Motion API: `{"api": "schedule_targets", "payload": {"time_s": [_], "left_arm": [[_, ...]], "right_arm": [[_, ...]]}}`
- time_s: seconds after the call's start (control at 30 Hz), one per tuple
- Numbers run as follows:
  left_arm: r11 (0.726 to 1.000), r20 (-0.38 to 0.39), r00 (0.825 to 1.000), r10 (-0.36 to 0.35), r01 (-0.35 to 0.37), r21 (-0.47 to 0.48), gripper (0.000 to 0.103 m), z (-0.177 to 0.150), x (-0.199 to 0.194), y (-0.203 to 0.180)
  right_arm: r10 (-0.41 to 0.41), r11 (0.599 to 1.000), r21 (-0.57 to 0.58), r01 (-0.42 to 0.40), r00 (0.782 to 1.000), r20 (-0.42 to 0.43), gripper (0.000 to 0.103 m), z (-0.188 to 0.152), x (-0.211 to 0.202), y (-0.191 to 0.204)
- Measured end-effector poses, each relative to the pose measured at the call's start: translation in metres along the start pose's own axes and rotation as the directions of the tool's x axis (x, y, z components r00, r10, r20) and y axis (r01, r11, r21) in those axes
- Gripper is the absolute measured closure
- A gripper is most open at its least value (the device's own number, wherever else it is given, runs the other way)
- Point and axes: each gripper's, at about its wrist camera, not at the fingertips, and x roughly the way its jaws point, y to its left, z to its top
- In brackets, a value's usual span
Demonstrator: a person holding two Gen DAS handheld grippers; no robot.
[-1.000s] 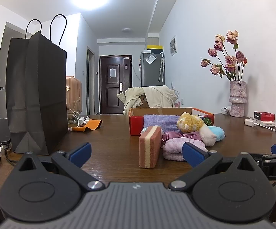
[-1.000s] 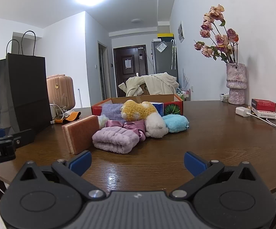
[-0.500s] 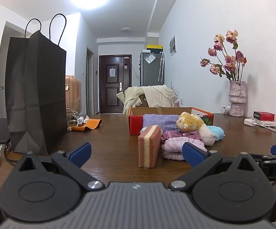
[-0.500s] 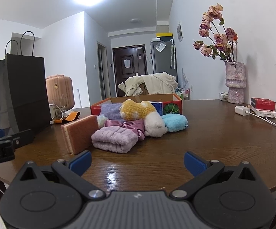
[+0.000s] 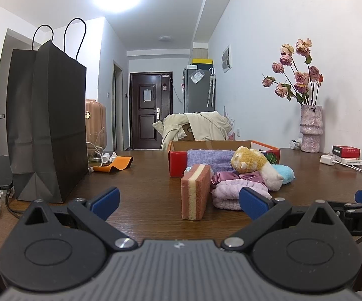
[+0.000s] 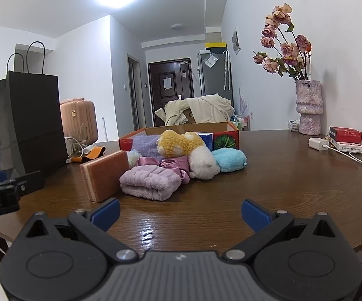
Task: Organize soft objects
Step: 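Reach the right tool to the striped sponge and close on it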
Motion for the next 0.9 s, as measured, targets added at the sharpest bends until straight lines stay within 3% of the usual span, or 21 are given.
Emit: {"api": "schedule_targets", "payload": {"time_s": [0.2,0.33,0.47,0.6,0.67,0.77,0.9], "left_arm": [[1.000,-0.042,0.999,-0.006,0.005,-0.018,0.000,0.006,0.024,0.006],[1.000,-0.075,0.997,-0.012,0.013,0.001,0.002,0.009,0.056,0.000],[0.999,-0.117,0.993,-0.032,0.034,0.014,0.027,0.010,0.097,-0.011],[1.000,-0.164,0.986,-0.026,0.026,-0.002,0.034,0.012,0.127,-0.013],[0.999,-0.183,0.982,-0.038,0.034,-0.021,0.052,0.013,0.137,-0.009],[0.997,-0.226,0.972,-0.062,0.051,-0.055,0.064,0.013,0.146,0.001],[0.994,-0.261,0.963,-0.071,0.046,-0.100,0.062,0.016,0.153,0.019]], "right_arm": [[0.014,1.000,0.001,-0.014,0.999,0.030,0.000,0.001,0.009,-0.003],[0.057,0.998,0.019,-0.057,0.998,-0.026,0.000,0.004,0.034,-0.011],[0.079,0.997,0.024,-0.078,0.996,-0.043,0.000,0.014,0.056,-0.012],[0.132,0.990,0.056,-0.129,0.990,-0.053,0.001,0.024,0.074,-0.013],[0.158,0.986,0.050,-0.156,0.986,-0.050,0.003,0.028,0.081,-0.010],[0.163,0.987,0.018,-0.162,0.985,-0.055,0.011,0.034,0.093,-0.003],[0.185,0.982,0.052,-0.181,0.980,-0.078,0.012,0.043,0.113,-0.002]]}}
